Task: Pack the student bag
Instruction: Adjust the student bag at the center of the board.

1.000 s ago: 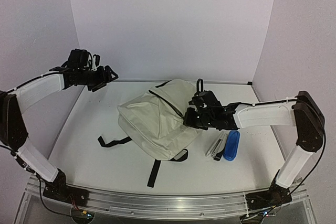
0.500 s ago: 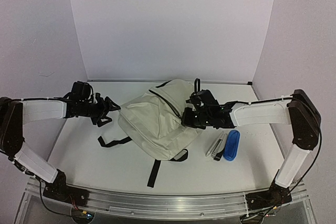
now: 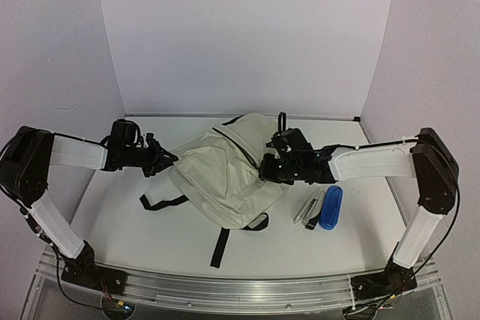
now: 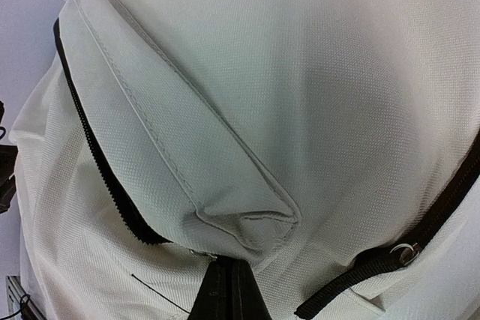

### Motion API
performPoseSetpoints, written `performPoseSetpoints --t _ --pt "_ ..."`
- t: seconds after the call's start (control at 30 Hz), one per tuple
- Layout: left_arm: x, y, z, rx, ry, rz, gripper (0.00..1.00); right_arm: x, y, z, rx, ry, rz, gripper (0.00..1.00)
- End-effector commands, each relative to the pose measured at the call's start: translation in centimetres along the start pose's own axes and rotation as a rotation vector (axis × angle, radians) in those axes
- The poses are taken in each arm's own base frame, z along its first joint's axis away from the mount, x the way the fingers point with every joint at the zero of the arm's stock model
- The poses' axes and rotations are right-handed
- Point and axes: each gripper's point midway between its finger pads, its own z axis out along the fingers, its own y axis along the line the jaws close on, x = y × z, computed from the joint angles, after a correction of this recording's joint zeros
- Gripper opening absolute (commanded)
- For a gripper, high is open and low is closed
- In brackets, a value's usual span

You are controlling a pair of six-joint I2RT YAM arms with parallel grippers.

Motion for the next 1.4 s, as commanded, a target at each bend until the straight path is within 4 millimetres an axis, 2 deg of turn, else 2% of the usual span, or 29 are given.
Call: performPoseSetpoints --t 0.0,0.13,0.37,0.6,0.7,0.8,0.9,0.97,1.07,1.13,1.2,1.27,1.37 --pt "-1.9 -2.2 -0.2 0.044 -0.066 0.058 0.01 1.1 -0.9 -0.9 0.014 0.038 0.006 0.0" --pt "-4.0 -2.8 -0.8 0.008 -0.118 0.112 0.0 2.3 -1.4 -1.3 0.011 0.071 0.031 0.0" --pt "-9.6 -4.2 -2.2 0.031 -0.188 0.18 0.0 4.9 -1.0 -1.7 -0.019 0.147 0.051 0.0" --pt "-13.8 -5.2 -1.2 0.082 -0.177 0.234 0.0 8.6 0.2 -1.6 -0.038 0.236 0.058 0.0" --pt "-15.2 -5.6 -0.7 0.092 -0.174 0.265 0.0 10.0 0.4 -1.5 -0.04 0.27 0.055 0.0" --pt "-15.6 -6.3 0.1 0.121 -0.135 0.299 0.0 10.3 1.1 -1.4 -0.051 0.276 0.047 0.0" --pt "-15.0 -6.5 0.5 0.146 -0.093 0.323 0.03 8.8 2.5 -1.5 -0.074 0.238 0.036 0.0" --pt "-14.3 -6.3 0.1 0.138 -0.091 0.342 0.12 7.1 3.8 -1.8 -0.095 0.195 0.01 0.01" --pt "-13.7 -5.5 -1.2 0.064 -0.123 0.363 0.31 4.4 5.3 -2.7 -0.094 0.126 -0.072 0.19" --pt "-13.0 -4.4 -2.2 -0.006 -0.138 0.363 0.42 2.6 5.2 -3.3 -0.041 0.075 -0.146 0.35" --pt "-12.6 -4.0 -3.5 -0.065 -0.169 0.369 0.52 0.9 5.2 -3.9 0.015 0.027 -0.21 0.47" --pt "-12.0 -3.5 -4.7 -0.11 -0.192 0.365 0.59 -0.4 5.2 -3.9 0.064 -0.006 -0.266 0.53" --pt "-11.2 -3.5 -6.4 -0.14 -0.231 0.359 0.64 -1.5 5.1 -3.3 0.133 -0.019 -0.334 0.57"
